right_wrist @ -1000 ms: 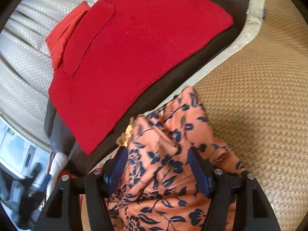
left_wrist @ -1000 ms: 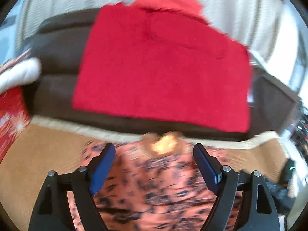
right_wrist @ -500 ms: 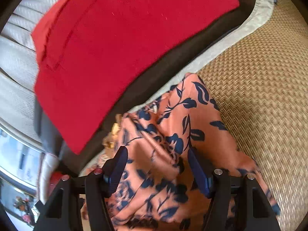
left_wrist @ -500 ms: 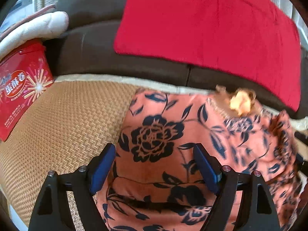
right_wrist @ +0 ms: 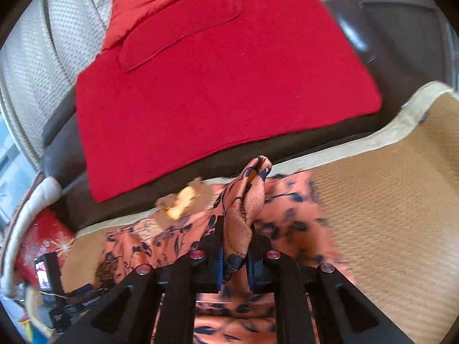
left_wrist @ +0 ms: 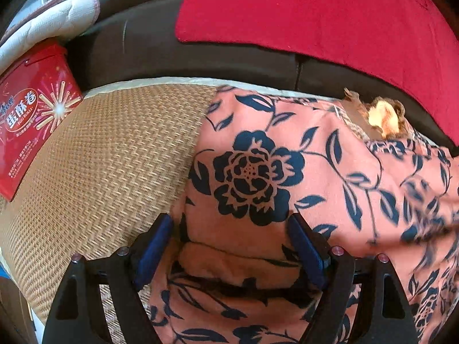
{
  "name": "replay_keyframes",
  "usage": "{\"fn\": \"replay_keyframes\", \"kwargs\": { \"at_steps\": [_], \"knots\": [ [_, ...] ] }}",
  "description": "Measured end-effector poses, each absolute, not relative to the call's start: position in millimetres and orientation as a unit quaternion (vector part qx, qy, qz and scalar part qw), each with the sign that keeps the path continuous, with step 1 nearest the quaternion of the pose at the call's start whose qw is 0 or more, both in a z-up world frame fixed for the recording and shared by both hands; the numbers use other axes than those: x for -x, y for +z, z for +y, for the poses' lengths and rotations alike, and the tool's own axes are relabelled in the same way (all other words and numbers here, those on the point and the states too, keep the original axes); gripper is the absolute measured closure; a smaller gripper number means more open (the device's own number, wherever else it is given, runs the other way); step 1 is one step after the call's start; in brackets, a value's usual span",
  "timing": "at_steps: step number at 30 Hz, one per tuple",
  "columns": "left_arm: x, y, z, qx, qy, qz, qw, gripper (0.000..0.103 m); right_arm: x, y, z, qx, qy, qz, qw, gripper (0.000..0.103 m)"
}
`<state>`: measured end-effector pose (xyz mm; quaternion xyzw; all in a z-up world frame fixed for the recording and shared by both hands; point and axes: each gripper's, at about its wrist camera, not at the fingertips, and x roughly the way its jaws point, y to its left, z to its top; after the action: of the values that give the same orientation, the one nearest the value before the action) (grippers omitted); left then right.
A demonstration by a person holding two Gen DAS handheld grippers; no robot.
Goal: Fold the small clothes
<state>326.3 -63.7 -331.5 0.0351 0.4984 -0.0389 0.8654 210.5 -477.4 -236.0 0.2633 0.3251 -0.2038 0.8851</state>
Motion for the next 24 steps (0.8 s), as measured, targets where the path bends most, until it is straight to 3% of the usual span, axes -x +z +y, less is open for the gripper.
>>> {"fn": "replay_keyframes", "kwargs": {
  "at_steps": [2,5,8,11,13,17,20,24],
  "knots": [
    [-322.8,-332.2,-69.4,-0.047,-0.043,0.499,0.864,0.02,-209.9,-252.8,-492.4,-0.283,-0.218,0.357,0.863,0.09],
    [-321.6,-332.1,-74.6,-0.068,-0.04,0.496,0.865,0.02,-219.0,-308.8,-518.8,-0.337,-0.214,0.469,0.788,0.087],
    [-320.7,-317.8,-69.0,-0.05,-0.046,0.478,0.876,0.02,-210.7,-292.5,-536.4,-0.389,-0.208,0.425,0.791,0.079],
    [-317.1,-302.5,-72.7,-0.058,-0.055,0.441,0.894,0.02,-190.7,-259.7,-549.2,-0.387,-0.275,0.32,0.82,0.072],
    [-316.1,-293.0,-80.9,-0.066,-0.068,0.418,0.904,0.02,-190.7,-253.7,-550.6,-0.396,-0.284,0.288,0.824,0.046],
    [-318.9,-287.3,-96.9,-0.083,-0.079,0.397,0.911,0.02,-221.2,-247.9,-522.9,-0.331,-0.248,0.31,0.856,0.046],
    [-333.4,-310.3,-106.3,-0.101,-0.067,0.429,0.895,0.02,-240.4,-254.9,-494.9,-0.291,-0.204,0.339,0.871,0.046],
    [-342.8,-338.9,-112.4,-0.108,-0.055,0.465,0.877,0.019,-264.9,-294.9,-484.9,-0.273,-0.194,0.433,0.837,0.048]
  ]
}}
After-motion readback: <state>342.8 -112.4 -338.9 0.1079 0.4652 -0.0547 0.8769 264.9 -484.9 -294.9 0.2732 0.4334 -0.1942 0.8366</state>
